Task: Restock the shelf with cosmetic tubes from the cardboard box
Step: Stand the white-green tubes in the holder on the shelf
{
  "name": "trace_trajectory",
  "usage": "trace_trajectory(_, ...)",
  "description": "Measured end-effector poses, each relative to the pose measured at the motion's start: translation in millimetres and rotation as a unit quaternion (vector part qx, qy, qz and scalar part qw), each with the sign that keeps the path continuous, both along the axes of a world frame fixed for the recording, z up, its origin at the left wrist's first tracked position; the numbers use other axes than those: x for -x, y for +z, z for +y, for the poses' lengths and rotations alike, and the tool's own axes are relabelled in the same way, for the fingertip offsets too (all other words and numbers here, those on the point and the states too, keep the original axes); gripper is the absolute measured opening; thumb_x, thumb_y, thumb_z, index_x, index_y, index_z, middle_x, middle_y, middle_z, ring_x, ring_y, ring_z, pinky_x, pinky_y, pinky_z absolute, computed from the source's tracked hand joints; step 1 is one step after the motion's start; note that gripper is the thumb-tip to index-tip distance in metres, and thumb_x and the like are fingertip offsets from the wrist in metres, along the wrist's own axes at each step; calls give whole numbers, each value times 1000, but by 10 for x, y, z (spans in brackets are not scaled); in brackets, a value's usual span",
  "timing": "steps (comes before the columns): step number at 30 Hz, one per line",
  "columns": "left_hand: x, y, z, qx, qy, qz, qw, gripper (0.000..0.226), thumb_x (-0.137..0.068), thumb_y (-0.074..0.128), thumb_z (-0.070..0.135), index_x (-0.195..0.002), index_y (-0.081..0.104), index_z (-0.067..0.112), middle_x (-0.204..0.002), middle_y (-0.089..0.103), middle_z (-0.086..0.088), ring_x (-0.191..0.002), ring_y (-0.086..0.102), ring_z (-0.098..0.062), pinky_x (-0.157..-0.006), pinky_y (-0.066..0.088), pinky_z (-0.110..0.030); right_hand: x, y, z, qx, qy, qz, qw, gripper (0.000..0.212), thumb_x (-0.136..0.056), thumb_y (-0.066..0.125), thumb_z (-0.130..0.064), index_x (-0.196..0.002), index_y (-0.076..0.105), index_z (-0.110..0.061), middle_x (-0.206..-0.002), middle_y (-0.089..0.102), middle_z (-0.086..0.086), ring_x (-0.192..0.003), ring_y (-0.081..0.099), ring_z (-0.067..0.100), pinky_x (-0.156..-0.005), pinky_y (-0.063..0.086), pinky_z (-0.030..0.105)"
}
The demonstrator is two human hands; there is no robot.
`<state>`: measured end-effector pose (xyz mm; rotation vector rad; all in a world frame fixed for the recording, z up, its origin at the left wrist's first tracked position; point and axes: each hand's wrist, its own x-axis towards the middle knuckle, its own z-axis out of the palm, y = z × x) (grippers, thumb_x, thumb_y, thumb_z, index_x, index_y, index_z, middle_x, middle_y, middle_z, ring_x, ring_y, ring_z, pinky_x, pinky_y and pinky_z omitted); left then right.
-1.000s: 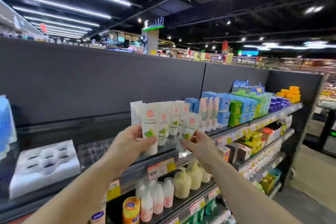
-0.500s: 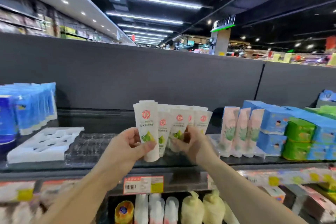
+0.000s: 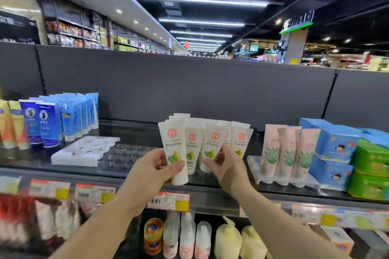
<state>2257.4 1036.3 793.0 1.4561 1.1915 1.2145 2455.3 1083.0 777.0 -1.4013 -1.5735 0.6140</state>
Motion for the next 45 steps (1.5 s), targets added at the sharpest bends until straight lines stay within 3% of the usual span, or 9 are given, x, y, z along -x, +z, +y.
trace_trajectory(3, -14, -29, -34, 14, 3, -11, 1000, 26, -84, 69, 19, -107, 64, 29, -102, 73, 13, -98, 69, -11, -88, 56, -38, 12, 27, -4, 24, 10, 4, 1000, 17, -89, 66, -23, -96, 51, -25, -93, 56, -26, -93, 55, 0, -75, 46, 14)
trace_trajectory(18, 32, -83, -61, 29, 1, -4, 1000, 26, -84, 69, 22, -108, 63, 29, -103, 73, 10, -98, 69, -14, -89, 56, -43, 95, 242, 126, 125, 5, -247, 961, 26, -95, 56, -34, -106, 57, -11, -111, 65, 8, -97, 63, 25, -88, 54, 39)
trace_trajectory(22, -7, -94, -39, 26, -7, 18, 999, 26, -85, 69, 23, -110, 63, 30, -101, 73, 13, -94, 70, -9, -87, 57, -39, 35, 248, 96, 135, 0, -208, 969, 17, -92, 60, -35, -95, 55, -18, -105, 65, 2, -85, 60, 16, -76, 52, 29)
trace_trajectory(26, -158, -93, -4, 3, -33, 26, 999, 25, -86, 69, 20, -107, 63, 31, -98, 73, 12, -91, 70, -6, -75, 57, -25, -114, 349, -220, -6, -54, -88, 995, 24, -90, 61, -43, -103, 53, -25, -88, 60, -12, -71, 57, 2, -55, 42, 16)
trace_trajectory(30, -449, -8, 79, -57, -64, 67, 994, 29, -86, 69, 21, -111, 65, 35, -102, 71, 17, -94, 66, 0, -72, 53, -16, -109, 369, -462, 53, 122, -23, 991, 19, -85, 67, -43, -102, 62, -37, -93, 70, -14, -85, 67, 4, -78, 56, 27)
trace_trajectory(34, -648, 46, 227, -89, -87, 71, 990, 46, -82, 75, 18, -124, 61, 27, -106, 72, 8, -99, 67, -7, -81, 56, -22, -216, 387, -362, 32, 75, 51, 995, 23, -89, 66, -32, -110, 65, -26, -97, 73, -6, -84, 71, 11, -76, 60, 34)
trace_trajectory(37, -636, -9, 252, -139, -37, 186, 972, 40, -82, 74, 31, -120, 60, 27, -106, 65, 14, -97, 61, -1, -76, 46, -10, -385, 414, -231, -24, -11, -30, 999, 14, -91, 63, -34, -103, 59, -28, -94, 68, -11, -83, 65, 8, -67, 54, 28)
trace_trajectory(40, -551, -170, 253, -207, -1, 369, 906, 31, -90, 62, 39, -118, 64, 26, -113, 63, 12, -105, 55, -7, -85, 44, -22, -452, 314, -95, -21, -33, -79, 996, 21, -91, 62, -35, -106, 53, -25, -97, 65, -12, -86, 61, 5, -62, 47, 21)
trace_trajectory(45, -516, -358, 284, -225, 0, 437, 871, 42, -91, 56, 45, -129, 57, 27, -129, 58, 12, -119, 47, -9, -99, 37, -25, -406, 106, -6, 4, -22, -99, 995, 23, -93, 59, -35, -111, 49, -25, -100, 61, -16, -95, 61, 7, -75, 53, 27)
